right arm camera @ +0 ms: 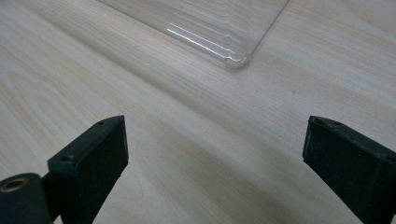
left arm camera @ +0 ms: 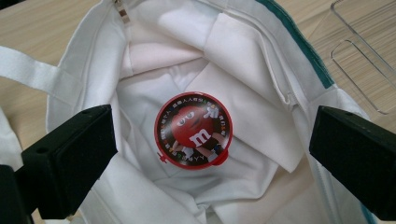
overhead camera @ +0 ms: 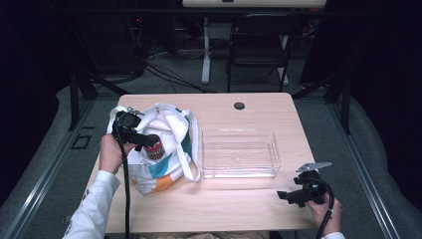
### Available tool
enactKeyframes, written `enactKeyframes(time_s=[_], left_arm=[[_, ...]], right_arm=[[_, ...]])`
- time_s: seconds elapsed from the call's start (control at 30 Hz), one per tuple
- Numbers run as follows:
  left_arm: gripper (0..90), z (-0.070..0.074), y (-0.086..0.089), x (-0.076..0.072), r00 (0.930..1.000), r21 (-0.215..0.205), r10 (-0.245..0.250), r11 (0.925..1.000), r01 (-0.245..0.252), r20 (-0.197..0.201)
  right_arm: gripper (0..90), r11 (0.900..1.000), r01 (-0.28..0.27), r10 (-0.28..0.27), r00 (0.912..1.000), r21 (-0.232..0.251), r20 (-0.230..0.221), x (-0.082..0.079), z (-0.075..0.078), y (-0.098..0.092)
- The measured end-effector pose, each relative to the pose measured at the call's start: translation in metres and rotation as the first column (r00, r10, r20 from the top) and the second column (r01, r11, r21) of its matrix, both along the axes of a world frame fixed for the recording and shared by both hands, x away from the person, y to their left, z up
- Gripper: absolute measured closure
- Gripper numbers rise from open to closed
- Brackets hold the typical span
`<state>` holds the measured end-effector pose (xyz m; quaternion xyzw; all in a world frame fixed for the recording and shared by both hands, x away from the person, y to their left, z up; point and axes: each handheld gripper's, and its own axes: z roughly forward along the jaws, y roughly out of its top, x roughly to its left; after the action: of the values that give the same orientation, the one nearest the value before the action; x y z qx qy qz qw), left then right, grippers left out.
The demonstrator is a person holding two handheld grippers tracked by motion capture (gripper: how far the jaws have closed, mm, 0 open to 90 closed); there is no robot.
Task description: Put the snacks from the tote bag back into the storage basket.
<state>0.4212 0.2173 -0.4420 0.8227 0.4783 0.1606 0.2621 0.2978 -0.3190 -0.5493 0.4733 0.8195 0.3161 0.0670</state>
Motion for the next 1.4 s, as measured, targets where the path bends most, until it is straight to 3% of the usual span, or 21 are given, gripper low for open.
enactKeyframes(time_s=[0.33, 0.43, 0.73, 1.03, 1.17, 1.3, 1.4], left_arm=[[0.6, -0.022, 0.0, 0.022, 0.9948, 0.025, 0.018, 0.9996, -0.016, -0.101], [1.1, -0.032, 0.0, 0.031, 0.9884, 0.047, 0.028, 0.9987, -0.022, -0.149], [1.3, -0.047, -0.005, 0.042, 0.9769, 0.053, 0.03, 0.9984, -0.02, -0.212], [3.5, -0.059, -0.009, 0.046, 0.971, 0.087, 0.05, 0.9958, -0.031, -0.234], [16.0, -0.061, -0.009, 0.046, 0.9698, 0.085, 0.052, 0.9958, -0.033, -0.238], [16.2, -0.064, -0.008, 0.046, 0.9681, 0.088, 0.06, 0.9954, -0.04, -0.243], [16.2, -0.067, -0.009, 0.047, 0.9628, 0.096, 0.053, 0.995, -0.028, -0.265]], right_arm=[[7.2, 1.0, -0.008, 0.008, 1.0, 0.005, -0.004, -0.001, 0.0, -0.001], [7.4, 1.0, -0.011, 0.011, 0.9999, 0.005, -0.008, -0.001, 0.0, -0.001], [7.6, 1.0, -0.009, 0.009, 0.9999, 0.005, -0.011, -0.001, 0.0, 0.0], [8.3, 1.0, -0.011, 0.011, 0.9998, -0.001, -0.016, -0.001, 0.0, 0.0], [8.6, 1.0, -0.015, 0.015, 0.9997, -0.001, -0.018, -0.001, 0.0, 0.0], [9.0, 1.0, -0.012, 0.012, 0.9998, -0.002, -0.017, -0.002, 0.0, 0.0], [9.4, 1.0, -0.014, 0.014, 0.9997, -0.002, -0.02, -0.001, 0.0, 0.001]])
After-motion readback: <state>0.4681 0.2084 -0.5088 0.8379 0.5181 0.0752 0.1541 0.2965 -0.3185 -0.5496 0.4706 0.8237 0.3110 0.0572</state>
